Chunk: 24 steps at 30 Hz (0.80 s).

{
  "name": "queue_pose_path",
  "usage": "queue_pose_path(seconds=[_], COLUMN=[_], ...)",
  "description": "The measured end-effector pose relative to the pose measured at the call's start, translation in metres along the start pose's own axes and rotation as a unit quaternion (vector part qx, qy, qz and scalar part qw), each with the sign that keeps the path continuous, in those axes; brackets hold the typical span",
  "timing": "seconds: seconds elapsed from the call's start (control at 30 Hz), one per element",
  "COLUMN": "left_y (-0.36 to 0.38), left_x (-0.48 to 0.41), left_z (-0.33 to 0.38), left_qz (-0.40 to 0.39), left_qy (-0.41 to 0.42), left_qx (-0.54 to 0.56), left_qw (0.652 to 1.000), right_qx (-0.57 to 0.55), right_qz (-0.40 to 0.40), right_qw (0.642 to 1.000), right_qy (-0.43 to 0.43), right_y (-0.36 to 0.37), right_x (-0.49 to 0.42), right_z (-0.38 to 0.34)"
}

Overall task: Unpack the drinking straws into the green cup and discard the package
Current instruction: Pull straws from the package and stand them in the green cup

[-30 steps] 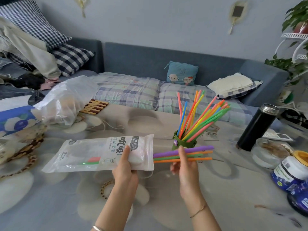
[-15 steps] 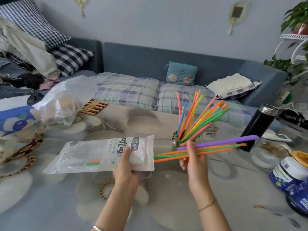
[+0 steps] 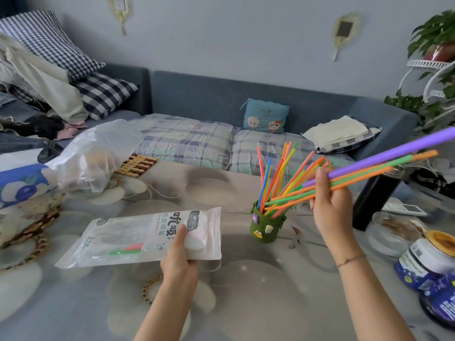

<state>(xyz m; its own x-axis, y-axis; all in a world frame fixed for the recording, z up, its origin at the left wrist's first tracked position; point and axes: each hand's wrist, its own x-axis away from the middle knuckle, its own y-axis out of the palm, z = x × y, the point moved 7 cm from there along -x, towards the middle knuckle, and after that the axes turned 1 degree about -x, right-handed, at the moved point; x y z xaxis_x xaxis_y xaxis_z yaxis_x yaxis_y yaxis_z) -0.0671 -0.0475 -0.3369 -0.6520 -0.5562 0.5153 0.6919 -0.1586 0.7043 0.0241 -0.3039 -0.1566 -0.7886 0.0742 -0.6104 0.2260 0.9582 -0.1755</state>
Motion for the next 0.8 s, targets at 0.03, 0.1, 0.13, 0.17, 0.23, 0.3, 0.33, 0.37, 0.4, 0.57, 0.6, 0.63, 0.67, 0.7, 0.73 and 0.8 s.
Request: queue_pose_path(seconds=[0.03, 0.1, 0.13, 0.17, 0.23, 0.3, 0.33, 0.37, 0.4, 0.57, 0.6, 0.63, 0.67, 0.7, 0.73, 0.8], left_y=[0.0, -0.001, -0.001, -0.001, -0.001, -0.001, 0.0, 0.0, 0.0, 0.0, 0.0, 0.0, 0.0, 0.0, 0.0, 0.0], left_x=[0.0, 0.001, 0.001, 0.001, 0.002, 0.002, 0.002, 0.002, 0.001, -0.001, -0.001, -0.002, -0.002, -0.003, -0.003, -0.003], left_z=[0.0, -0.001, -0.002, -0.003, -0.003, -0.001, 0.0, 0.001, 0.002, 0.002, 0.001, 0.0, -0.001, -0.001, -0.001, -0.001], left_qz=[0.002, 0.008, 0.007, 0.005, 0.005, 0.008, 0.007, 0.007, 0.004, 0.0, -0.001, -0.003, -0.005, -0.007, -0.007, -0.005], left_qy=[0.0, -0.005, -0.008, -0.011, -0.014, -0.012, -0.009, -0.007, -0.005, -0.001, -0.001, -0.002, -0.003, -0.004, -0.004, -0.003], left_qx=[-0.001, -0.005, -0.009, -0.012, -0.014, -0.013, -0.013, -0.012, -0.013, -0.013, -0.011, -0.01, -0.011, -0.012, -0.012, -0.011], left_qw=[1.0, 1.0, 1.0, 1.0, 1.0, 1.0, 1.0, 1.0, 1.0, 1.0, 1.0, 1.0, 1.0, 1.0, 1.0, 1.0], right_qx=[0.016, 0.048, 0.072, 0.097, 0.132, 0.162, 0.177, 0.187, 0.193, 0.22, 0.227, 0.233, 0.235, 0.231, 0.223, 0.207], right_qz=[-0.02, -0.068, -0.091, -0.116, -0.165, -0.182, -0.191, -0.203, -0.217, -0.264, -0.272, -0.278, -0.278, -0.272, -0.26, -0.22], right_qw=[1.0, 0.996, 0.992, 0.986, 0.972, 0.963, 0.96, 0.957, 0.955, 0.939, 0.934, 0.93, 0.928, 0.929, 0.934, 0.951], right_qy=[-0.011, -0.036, -0.056, -0.076, -0.103, -0.112, -0.102, -0.084, -0.065, 0.008, 0.033, 0.059, 0.083, 0.1, 0.105, 0.072], right_y=[0.004, 0.017, 0.024, 0.032, 0.044, 0.052, 0.055, 0.059, 0.062, 0.075, 0.077, 0.077, 0.077, 0.076, 0.074, 0.069], right_x=[-0.003, -0.005, -0.004, -0.003, 0.001, 0.001, 0.0, -0.001, -0.003, -0.005, -0.005, -0.005, -0.006, -0.007, -0.009, -0.017], right_z=[-0.001, 0.0, 0.0, 0.002, 0.005, 0.012, 0.018, 0.024, 0.031, 0.051, 0.056, 0.06, 0.063, 0.065, 0.062, 0.049])
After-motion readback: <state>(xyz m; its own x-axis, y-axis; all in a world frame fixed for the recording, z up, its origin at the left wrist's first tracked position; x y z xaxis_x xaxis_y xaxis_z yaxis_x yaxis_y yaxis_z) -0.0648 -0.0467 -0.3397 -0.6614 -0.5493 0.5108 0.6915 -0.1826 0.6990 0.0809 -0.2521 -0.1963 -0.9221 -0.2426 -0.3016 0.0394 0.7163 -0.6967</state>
